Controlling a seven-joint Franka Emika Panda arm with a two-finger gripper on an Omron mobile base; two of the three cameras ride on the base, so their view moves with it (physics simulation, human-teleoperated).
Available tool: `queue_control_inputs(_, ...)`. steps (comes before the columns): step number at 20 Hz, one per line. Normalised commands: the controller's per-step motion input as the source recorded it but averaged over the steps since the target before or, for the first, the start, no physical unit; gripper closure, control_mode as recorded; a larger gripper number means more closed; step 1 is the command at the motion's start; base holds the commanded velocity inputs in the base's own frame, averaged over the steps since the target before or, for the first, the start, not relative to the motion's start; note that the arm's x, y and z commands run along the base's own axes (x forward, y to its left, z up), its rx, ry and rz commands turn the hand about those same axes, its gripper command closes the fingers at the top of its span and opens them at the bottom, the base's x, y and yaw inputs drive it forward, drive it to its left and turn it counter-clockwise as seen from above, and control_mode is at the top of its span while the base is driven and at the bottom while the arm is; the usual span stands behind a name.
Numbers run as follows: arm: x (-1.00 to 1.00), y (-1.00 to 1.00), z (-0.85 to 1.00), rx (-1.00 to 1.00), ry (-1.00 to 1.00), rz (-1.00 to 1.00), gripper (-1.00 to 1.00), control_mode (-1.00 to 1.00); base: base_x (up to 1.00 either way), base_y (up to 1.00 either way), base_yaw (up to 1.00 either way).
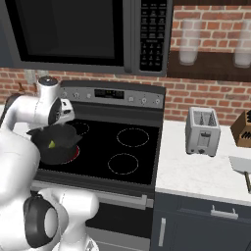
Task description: Put the lemon wedge and bell pepper in the pot. Retrieve the spatula and lightly stir the vegetables in the pot.
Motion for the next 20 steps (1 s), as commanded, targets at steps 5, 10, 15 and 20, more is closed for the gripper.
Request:
queue_control_inputs(5,-0.76,-0.47,0.64,0.0,0.06,-0.4,-1.0,-1.0,0.0,0.0,0.0)
queue_control_inputs(10,-0.7,-0.56,0.6,0.0,0.05,-0.36,-1.0,-1.0,0.0,0.0,0.0)
queue_control_inputs(15,-0.47,-0.63,0.54,0.0,0.0,-0.23,-1.0,-1.0,0.0,0.0,0.0)
queue_control_inputs(20,-0.44,-0.36,0.39,0.0,-0.1,-0.05,-1.0,-1.0,0.0,0.0,0.0)
